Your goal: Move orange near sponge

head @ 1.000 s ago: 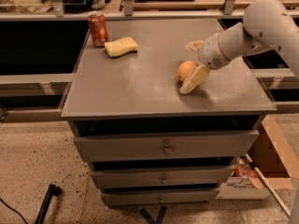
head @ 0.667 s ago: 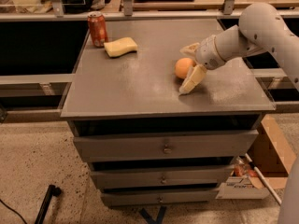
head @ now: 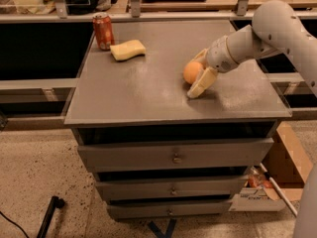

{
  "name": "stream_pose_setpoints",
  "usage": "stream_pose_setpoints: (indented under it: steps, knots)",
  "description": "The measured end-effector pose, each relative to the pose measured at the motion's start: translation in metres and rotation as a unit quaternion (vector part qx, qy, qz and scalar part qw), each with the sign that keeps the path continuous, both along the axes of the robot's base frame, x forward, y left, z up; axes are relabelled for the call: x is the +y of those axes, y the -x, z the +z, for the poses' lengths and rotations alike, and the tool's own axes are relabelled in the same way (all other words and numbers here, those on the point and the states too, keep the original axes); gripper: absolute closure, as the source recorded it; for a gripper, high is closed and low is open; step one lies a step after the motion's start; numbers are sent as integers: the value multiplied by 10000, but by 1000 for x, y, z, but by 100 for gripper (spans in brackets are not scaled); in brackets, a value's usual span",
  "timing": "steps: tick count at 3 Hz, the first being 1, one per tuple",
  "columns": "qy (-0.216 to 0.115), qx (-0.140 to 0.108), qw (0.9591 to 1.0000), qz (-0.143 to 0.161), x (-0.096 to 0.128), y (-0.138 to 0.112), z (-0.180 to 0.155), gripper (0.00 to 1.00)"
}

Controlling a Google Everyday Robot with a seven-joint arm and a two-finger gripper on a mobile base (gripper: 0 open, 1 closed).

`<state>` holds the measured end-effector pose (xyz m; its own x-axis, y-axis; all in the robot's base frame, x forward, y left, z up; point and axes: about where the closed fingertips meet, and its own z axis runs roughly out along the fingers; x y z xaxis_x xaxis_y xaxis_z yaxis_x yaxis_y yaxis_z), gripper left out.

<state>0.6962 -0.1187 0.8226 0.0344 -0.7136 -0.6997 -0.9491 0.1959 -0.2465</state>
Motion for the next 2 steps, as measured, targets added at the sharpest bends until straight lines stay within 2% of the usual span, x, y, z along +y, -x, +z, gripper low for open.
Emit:
stream_pose_setpoints:
  steps: [1,2]
  knots:
    - [0,1,10000,1,0,0,0,87]
    - [0,1,10000,2,0,0,0,100]
